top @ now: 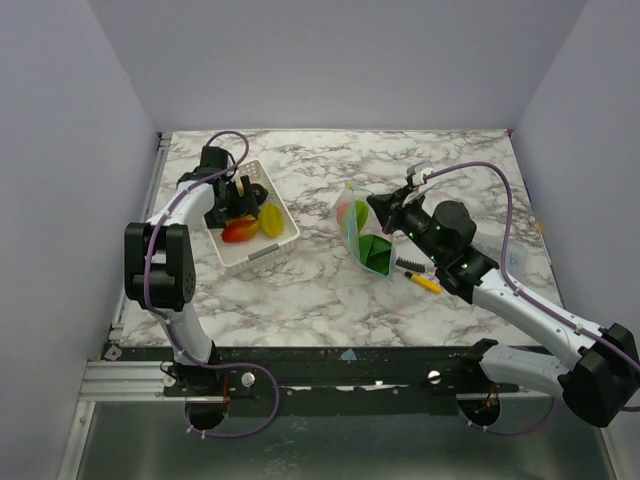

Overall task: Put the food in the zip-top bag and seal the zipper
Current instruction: Adjust the fake fruit in the bin.

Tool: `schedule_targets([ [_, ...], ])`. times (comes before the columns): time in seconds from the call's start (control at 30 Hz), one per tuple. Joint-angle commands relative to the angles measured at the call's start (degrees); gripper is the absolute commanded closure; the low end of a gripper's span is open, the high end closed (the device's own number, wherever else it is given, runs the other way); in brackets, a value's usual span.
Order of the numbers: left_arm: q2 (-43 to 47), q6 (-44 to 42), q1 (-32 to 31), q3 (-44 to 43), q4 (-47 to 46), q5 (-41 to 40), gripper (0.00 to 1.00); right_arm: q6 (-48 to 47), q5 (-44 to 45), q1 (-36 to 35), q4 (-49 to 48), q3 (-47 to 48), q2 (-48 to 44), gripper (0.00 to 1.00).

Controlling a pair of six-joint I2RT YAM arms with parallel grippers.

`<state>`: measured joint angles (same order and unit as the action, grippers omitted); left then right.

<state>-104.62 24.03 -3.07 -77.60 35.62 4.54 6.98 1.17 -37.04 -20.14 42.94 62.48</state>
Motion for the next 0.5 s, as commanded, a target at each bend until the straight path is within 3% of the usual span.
schedule_targets([
  [0.0, 4.66, 2.24, 0.10, 6.71, 0.90, 3.59, 0.09, -0.71, -0.73, -0.18, -2.09, 1.19, 0.26, 1.00],
  [0.27, 9.90, 3.68, 0.08, 14.56, -2.48, 8.08, 0.18, -0.57, -0.73, -0.23, -2.12, 1.31, 0.42, 0.99],
  [0.47, 10.70, 3.33, -0.48, 14.75, -2.56, 10.26, 0.17, -0.67, -0.73, -0.22, -2.01, 1.34, 0.43, 0.99],
])
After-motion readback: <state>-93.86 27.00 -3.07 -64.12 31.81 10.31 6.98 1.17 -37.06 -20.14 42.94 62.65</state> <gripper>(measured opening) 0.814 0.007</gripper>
